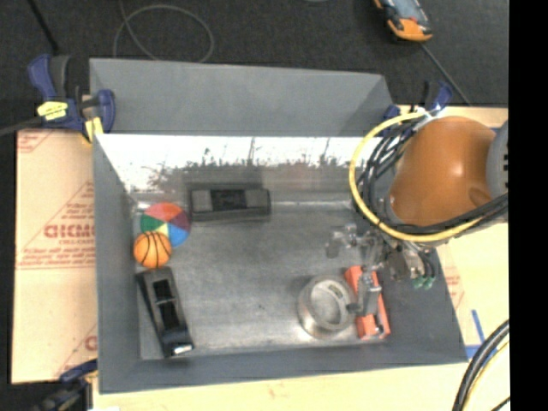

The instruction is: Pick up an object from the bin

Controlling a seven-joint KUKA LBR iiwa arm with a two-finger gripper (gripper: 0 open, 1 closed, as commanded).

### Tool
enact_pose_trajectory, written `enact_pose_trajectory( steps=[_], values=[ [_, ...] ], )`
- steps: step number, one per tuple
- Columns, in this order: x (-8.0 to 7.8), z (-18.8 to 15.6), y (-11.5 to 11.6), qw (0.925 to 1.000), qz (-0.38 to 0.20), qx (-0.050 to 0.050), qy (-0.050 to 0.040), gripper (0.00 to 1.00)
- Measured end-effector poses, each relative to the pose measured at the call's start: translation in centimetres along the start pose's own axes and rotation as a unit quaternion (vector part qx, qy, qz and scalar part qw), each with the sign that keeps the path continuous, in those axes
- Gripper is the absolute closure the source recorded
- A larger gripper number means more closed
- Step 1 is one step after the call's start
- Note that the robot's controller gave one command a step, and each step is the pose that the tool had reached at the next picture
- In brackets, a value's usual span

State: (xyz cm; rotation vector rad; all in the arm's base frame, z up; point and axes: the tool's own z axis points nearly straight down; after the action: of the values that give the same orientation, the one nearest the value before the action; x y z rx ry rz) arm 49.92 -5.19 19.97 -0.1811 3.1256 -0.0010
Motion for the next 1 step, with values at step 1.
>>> enact_pose_trajectory(
  steps=[1],
  values=[
    [0.90, 3.34, -0.87, 0.9981, -0.061, 0.000, 0.0050, 0.00]
  ],
)
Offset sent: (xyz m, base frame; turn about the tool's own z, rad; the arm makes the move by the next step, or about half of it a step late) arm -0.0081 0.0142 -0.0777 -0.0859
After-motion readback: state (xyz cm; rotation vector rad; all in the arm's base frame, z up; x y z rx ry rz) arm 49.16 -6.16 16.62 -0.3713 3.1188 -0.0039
